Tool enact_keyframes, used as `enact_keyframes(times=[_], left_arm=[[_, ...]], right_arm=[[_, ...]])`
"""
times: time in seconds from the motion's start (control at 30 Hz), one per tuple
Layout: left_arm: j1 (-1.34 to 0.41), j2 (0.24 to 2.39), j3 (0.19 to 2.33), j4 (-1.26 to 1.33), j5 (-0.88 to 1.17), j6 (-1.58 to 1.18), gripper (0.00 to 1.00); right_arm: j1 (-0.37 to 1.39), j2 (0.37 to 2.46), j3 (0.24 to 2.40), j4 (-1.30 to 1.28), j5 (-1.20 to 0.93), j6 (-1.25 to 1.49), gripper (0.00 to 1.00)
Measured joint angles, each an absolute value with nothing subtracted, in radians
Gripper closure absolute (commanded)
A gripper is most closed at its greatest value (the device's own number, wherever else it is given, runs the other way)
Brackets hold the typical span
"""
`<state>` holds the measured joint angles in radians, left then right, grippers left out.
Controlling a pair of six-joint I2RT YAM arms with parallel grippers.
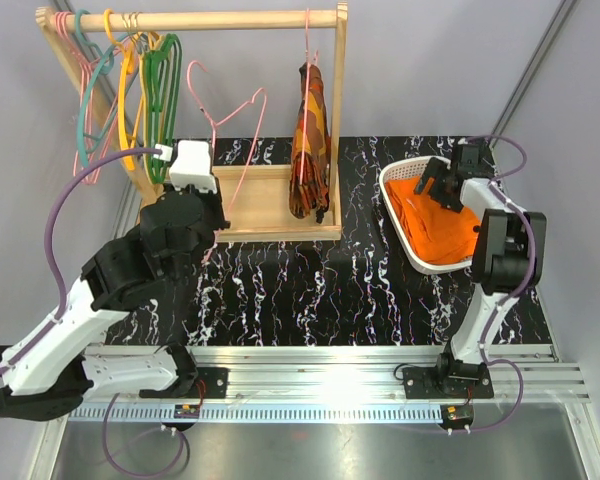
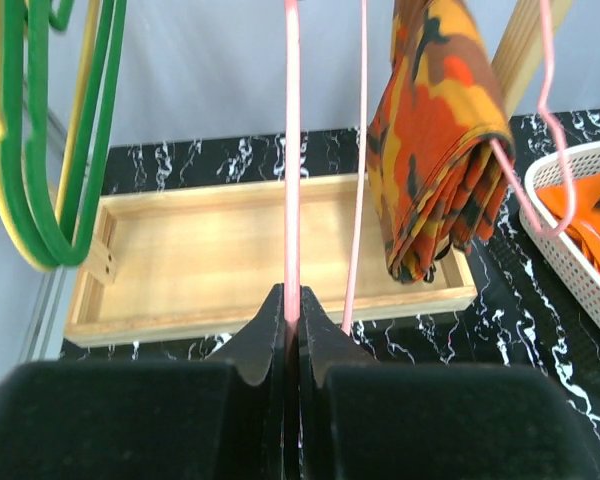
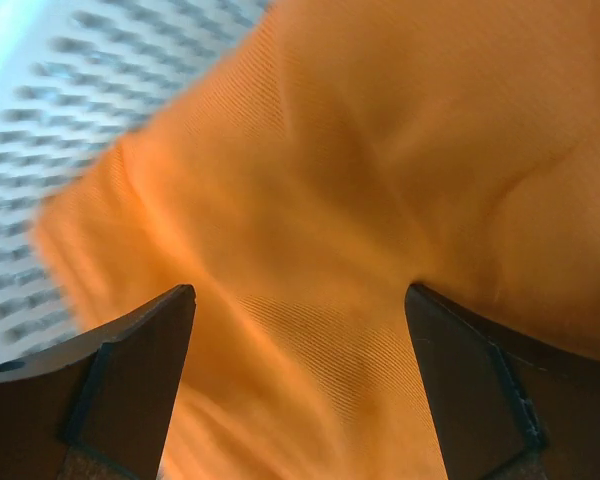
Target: Remove the trousers from the hanger
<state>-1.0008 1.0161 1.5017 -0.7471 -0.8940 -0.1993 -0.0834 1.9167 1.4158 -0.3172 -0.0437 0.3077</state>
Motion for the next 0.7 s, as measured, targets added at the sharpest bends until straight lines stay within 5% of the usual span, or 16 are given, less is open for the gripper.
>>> enact_keyframes(times=[0.37,0.7], left_arm=[[-0.921,1.104,1.566,-0.661,-0.848,-0.074,1.0],[-0.762,1.247,1.706,-0.601,-0.706,-0.024,1.0]], right_arm=[[-0.097,1.91,1.37,-0.294,-0.087,0.365,0.01],[-0.096,1.298,1.323,-0.337,-0.305,0.364,0.0]])
